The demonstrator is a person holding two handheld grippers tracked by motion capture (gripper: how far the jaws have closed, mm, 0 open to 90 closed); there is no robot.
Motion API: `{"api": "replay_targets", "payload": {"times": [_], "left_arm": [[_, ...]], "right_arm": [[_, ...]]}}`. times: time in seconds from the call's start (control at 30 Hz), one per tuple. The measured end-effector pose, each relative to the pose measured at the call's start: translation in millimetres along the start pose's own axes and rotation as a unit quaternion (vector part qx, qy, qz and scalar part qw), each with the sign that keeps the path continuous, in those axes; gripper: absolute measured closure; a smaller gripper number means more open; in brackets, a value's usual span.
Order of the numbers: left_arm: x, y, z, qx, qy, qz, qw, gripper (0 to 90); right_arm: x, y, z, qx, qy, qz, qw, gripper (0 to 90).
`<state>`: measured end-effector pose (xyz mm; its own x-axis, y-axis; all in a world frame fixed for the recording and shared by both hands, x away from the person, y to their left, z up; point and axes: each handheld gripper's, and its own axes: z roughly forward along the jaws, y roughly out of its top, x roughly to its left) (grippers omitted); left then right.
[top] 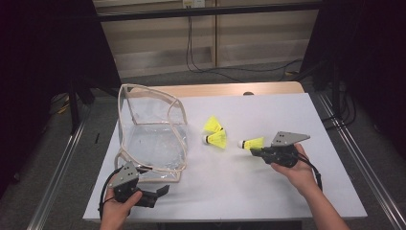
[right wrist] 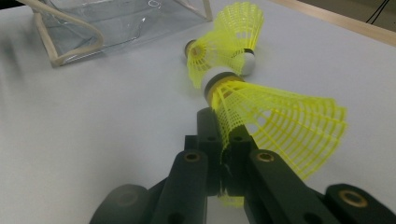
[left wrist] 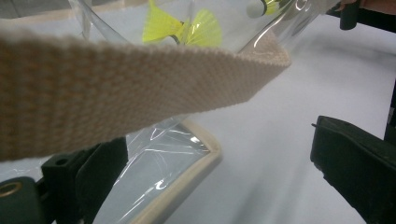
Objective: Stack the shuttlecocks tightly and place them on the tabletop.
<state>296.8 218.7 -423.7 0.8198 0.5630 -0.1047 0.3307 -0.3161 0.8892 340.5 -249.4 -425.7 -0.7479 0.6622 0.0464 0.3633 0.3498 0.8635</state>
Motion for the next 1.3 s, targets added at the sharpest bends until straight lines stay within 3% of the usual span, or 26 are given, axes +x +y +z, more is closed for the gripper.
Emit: {"api": "replay_targets", "payload": {"times": [0.73,1.03,1.3], "left_arm": [[0.2,-0.1,-0.5,0.002,0.001,0.002,1.0,4.1],[0.3,-0.2,-0.4,0.001,0.0,0.003,1.0,4.0],[0.2,-0.2,-0.3,0.001,0.0,0.003,1.0,4.0]], "right_arm": [[1.3,12.7,11.8,0.001,0.005,-0.008,1.0,88.5],[-0.9,12.5,15.4,-0.006,0.007,0.005,1.0,88.5],[-0.8,13.1,19.2,-0.001,0.006,0.002,1.0,88.6]]}}
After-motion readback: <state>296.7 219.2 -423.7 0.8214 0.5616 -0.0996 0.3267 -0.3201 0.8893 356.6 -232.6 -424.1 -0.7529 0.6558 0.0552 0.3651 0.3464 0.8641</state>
